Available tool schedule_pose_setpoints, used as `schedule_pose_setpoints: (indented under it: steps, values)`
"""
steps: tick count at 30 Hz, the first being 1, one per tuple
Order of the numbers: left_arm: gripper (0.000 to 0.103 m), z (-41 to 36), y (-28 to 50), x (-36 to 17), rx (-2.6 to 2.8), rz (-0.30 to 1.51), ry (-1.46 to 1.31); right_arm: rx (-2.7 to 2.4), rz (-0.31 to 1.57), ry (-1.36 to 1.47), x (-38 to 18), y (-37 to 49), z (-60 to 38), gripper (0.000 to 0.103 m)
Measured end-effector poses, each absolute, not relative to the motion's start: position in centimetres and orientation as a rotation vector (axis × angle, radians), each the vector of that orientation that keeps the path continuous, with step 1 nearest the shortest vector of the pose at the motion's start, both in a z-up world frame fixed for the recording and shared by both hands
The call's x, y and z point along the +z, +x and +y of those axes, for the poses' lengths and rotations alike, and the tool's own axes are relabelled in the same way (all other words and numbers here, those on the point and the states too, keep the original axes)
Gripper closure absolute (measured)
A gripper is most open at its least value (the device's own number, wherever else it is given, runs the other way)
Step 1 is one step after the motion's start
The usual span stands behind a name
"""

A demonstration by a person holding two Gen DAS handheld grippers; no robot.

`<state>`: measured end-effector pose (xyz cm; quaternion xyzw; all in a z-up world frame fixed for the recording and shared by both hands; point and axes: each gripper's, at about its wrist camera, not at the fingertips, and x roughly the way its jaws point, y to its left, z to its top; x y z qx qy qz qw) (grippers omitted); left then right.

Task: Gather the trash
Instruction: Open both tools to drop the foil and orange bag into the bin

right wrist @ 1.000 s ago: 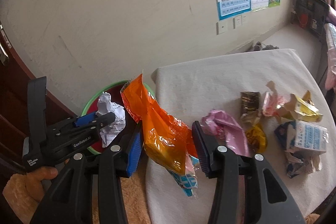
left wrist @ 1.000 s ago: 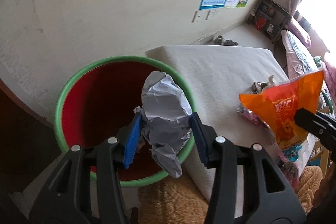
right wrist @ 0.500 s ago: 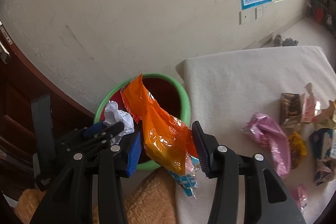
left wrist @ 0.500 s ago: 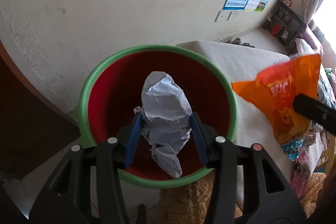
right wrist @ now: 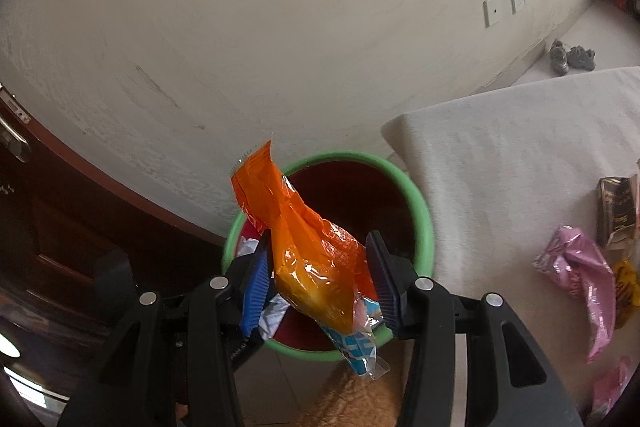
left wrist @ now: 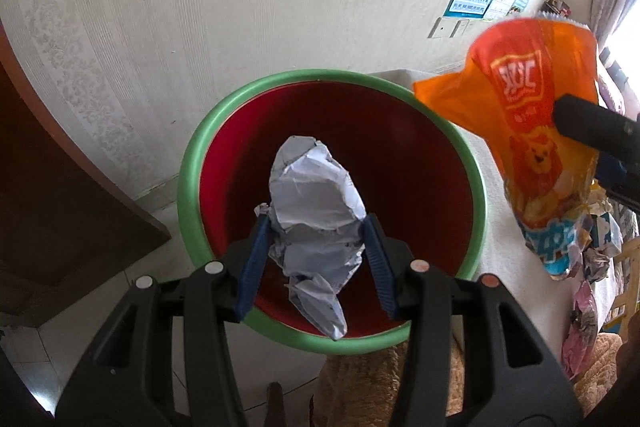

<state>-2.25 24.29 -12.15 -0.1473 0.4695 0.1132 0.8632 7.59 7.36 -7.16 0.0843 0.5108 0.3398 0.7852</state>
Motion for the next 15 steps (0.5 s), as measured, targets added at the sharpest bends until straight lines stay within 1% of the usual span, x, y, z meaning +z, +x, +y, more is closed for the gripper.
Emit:
schedule_pose_setpoints:
  steps: [3, 5, 6, 7, 8, 9, 15]
  values:
    - [0.058, 24.4, -2.2, -12.2, 0.235, 0.985, -0.308, 0.741, 1.098, 0.207, -7.1, 7.7, 7.4, 0.057]
    - [0.057, 24.3, -2.2, -12.2, 0.232, 0.985, -0.310, 0.749, 1.090, 0.238, -6.9, 7.8, 7.3, 0.056]
    - [0.054, 24.3, -2.2, -12.2, 0.229, 0.982, -0.311, 0.751, 1.086, 0.251, -6.9, 8.0, 7.2, 0.054]
    - [0.041, 24.3, -2.2, -12.1, 0.231, 0.978, -0.313, 0.752, 1.083, 0.268, -6.9, 8.1, 7.1, 0.048]
    - [0.034, 24.3, -2.2, -12.0, 0.242, 0.971, -0.314, 0.755, 1.081, 0.291, -6.8, 8.2, 6.8, 0.044]
    - [0.031, 24.3, -2.3, -11.8, 0.247, 0.954, -0.318, 0.742, 1.077, 0.315, -6.8, 8.4, 6.4, 0.041]
    - [0.031, 23.8, -2.2, -11.3, 0.238, 0.943, -0.318, 0.715, 1.059, 0.311, -6.1, 8.5, 4.7, 0.041]
